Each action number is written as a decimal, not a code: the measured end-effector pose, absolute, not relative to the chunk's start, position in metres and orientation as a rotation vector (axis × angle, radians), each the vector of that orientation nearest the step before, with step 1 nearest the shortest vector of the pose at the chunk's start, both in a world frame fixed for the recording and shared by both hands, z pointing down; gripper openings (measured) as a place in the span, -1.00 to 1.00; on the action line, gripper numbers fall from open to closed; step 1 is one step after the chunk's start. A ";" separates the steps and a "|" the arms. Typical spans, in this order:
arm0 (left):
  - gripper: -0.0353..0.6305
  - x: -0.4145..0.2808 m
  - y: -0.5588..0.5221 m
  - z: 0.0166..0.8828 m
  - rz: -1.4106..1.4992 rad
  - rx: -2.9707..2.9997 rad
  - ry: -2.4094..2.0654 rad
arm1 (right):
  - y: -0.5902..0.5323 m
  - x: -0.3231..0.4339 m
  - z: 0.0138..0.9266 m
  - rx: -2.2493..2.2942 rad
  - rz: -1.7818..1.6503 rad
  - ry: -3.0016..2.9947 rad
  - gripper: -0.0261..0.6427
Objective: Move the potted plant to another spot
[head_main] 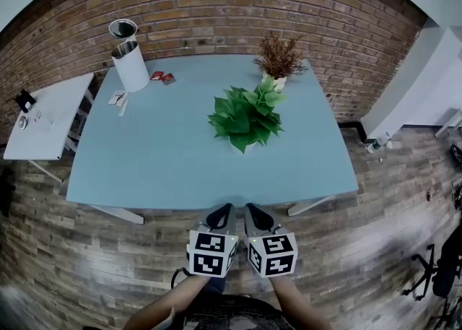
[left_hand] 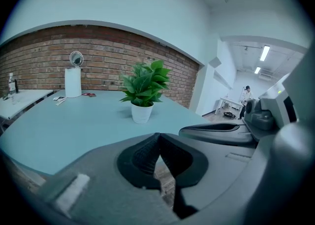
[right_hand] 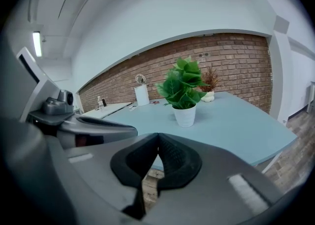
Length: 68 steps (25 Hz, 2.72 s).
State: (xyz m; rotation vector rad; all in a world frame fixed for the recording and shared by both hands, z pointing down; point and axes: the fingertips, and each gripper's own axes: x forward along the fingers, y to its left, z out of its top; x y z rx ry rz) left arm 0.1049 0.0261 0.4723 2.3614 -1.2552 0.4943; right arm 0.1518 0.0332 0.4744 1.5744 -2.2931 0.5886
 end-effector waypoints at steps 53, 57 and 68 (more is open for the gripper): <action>-0.90 0.078 -0.149 0.506 0.524 2.255 -1.306 | -0.172 0.167 0.531 1.602 0.501 -2.163 0.37; -0.90 0.080 -0.152 0.508 0.531 2.235 -1.327 | -0.181 0.168 0.538 1.586 0.513 -2.168 0.49; -0.90 0.081 -0.162 0.513 0.560 2.174 -1.399 | -0.198 0.162 0.555 1.506 0.521 -2.235 0.65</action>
